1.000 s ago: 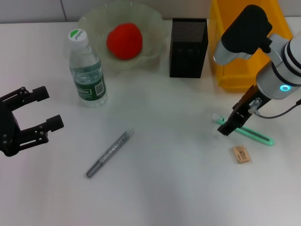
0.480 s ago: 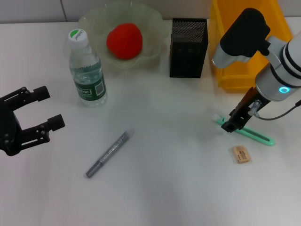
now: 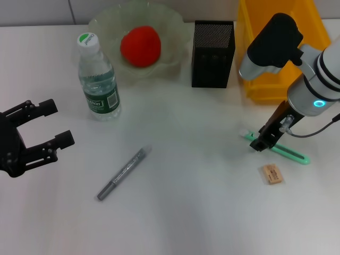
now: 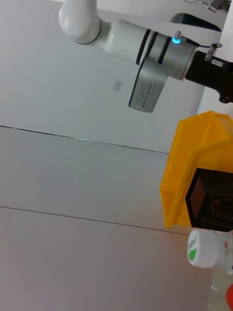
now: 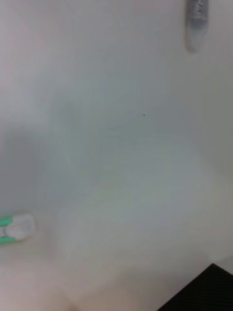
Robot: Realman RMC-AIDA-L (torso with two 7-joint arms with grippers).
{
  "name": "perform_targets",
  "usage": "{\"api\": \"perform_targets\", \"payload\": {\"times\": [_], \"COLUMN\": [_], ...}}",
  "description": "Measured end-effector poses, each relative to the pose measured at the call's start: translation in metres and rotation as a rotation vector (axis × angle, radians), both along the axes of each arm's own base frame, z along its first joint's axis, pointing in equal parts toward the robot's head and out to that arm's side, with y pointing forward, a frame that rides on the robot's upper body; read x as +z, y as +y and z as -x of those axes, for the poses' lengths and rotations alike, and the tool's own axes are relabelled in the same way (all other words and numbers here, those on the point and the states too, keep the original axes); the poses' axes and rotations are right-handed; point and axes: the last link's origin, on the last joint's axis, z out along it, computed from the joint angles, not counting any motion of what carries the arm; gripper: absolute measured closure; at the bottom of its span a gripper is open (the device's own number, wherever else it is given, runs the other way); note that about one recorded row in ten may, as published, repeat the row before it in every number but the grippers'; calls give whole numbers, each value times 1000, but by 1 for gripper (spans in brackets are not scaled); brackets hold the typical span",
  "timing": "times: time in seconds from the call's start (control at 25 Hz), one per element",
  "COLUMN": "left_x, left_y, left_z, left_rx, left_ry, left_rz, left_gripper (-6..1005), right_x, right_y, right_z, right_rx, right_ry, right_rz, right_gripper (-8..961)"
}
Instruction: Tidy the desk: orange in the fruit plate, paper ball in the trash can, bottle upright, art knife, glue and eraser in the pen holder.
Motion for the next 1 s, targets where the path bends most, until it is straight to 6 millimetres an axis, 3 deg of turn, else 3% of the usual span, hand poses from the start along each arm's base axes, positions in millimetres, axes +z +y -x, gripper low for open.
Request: {"api": "perform_targets", "payload": {"times": [0.4,0.68,1.0], "left_x": [1,0,-3], "left_y": [0,1,0], "left_z": [0,1,3], "left_rx": [2,8,18], "left_ry": [0,5,18], "left_rz": [-3,-5,8], "left_gripper": [200,200,200], "right_x": [-1,4,5], "right_y": [0,1,0], "right_z": [-1,6,7], "right_rx": [-1,15,16], "right_ry": [2,14,-3], "right_rz": [-3,-18,-9], "right_gripper": [793,802,890]}}
